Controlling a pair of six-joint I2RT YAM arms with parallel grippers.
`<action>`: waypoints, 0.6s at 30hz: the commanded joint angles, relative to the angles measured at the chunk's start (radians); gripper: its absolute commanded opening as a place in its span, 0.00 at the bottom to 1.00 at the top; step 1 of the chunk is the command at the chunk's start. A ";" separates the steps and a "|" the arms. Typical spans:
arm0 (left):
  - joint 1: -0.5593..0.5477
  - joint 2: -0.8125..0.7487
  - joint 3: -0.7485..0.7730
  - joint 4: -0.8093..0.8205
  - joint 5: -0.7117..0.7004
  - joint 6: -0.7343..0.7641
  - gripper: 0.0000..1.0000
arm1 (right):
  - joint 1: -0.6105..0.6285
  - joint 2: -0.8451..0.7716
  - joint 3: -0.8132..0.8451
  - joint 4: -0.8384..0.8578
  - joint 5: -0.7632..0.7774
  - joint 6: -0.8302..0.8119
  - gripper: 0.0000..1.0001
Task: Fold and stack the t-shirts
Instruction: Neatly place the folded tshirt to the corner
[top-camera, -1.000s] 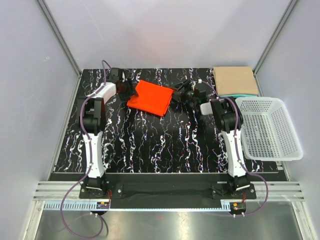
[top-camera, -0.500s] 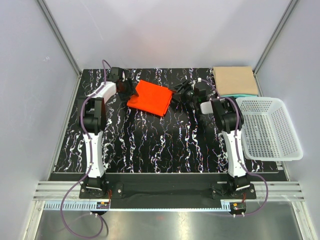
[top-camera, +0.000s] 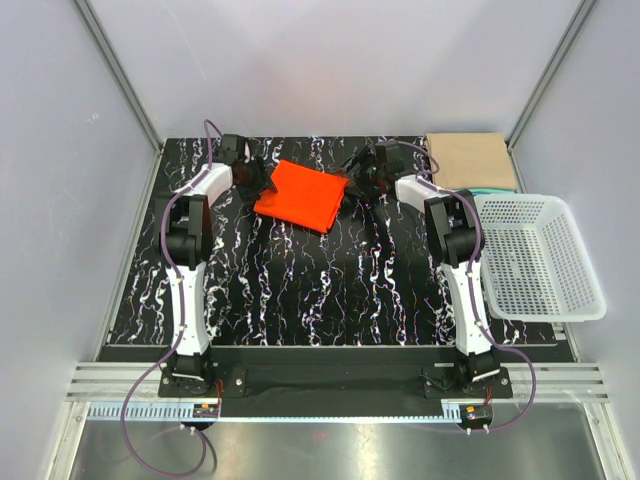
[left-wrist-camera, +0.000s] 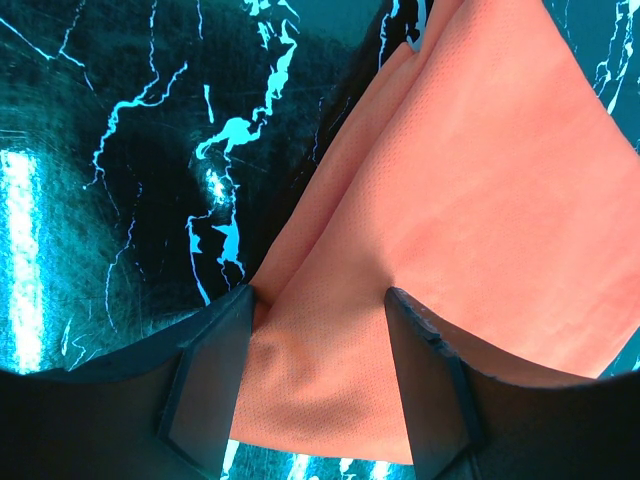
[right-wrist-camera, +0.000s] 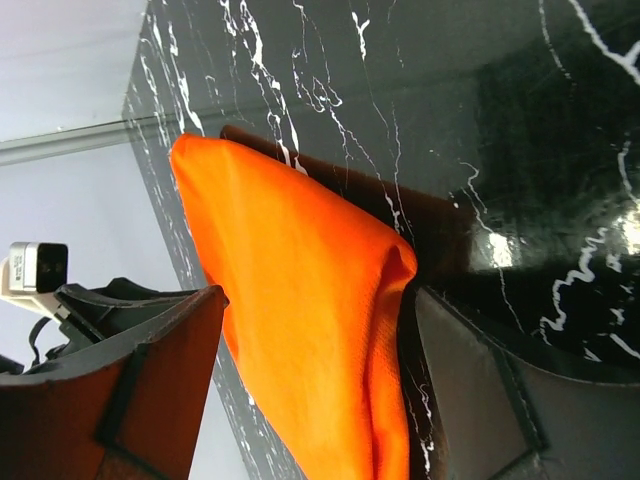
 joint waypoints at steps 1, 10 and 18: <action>0.004 0.058 -0.010 -0.055 -0.006 0.007 0.62 | 0.025 0.082 0.047 -0.248 0.039 -0.053 0.86; 0.004 0.050 -0.024 -0.041 0.003 0.001 0.63 | 0.047 0.133 0.157 -0.369 0.039 -0.009 0.88; 0.004 0.072 0.002 -0.038 0.028 -0.007 0.63 | 0.039 0.188 0.229 -0.355 -0.056 -0.066 0.82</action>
